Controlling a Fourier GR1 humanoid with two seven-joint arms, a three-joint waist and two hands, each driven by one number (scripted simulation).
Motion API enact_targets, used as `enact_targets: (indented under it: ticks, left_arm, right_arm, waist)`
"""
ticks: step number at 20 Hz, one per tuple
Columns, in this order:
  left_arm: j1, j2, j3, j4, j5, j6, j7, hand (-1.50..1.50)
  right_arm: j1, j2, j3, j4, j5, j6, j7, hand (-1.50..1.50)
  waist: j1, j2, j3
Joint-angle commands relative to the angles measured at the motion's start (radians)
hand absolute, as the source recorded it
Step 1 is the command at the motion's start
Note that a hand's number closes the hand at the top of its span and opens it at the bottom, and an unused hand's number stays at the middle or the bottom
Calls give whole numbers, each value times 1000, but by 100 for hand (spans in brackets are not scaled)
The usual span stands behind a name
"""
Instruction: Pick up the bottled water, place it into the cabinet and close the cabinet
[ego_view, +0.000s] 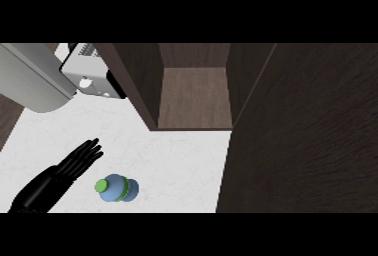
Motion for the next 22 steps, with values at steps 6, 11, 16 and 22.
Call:
enact_targets:
  ticks: [6,11,16,22]
  left_arm:
    - [-84,13,-32,335,-237,45,-317,-150]
    - [-167,-1,-73,510,-287,100,-425,-150]
    - [-235,17,-79,685,-310,139,-556,-150]
    - [-301,0,-89,801,-313,210,-627,-150]
  right_arm:
    - [113,-35,103,-101,125,-29,-33,-150]
    - [11,-39,61,-110,119,-51,36,-150]
    - [17,-53,38,-78,72,-50,-12,-150]
    - [27,-92,57,-168,73,-72,82,-150]
  waist:
    - [-11,-2,0]
    - [-7,0,-1]
    - [-8,1,0]
    - [-12,0,-1]
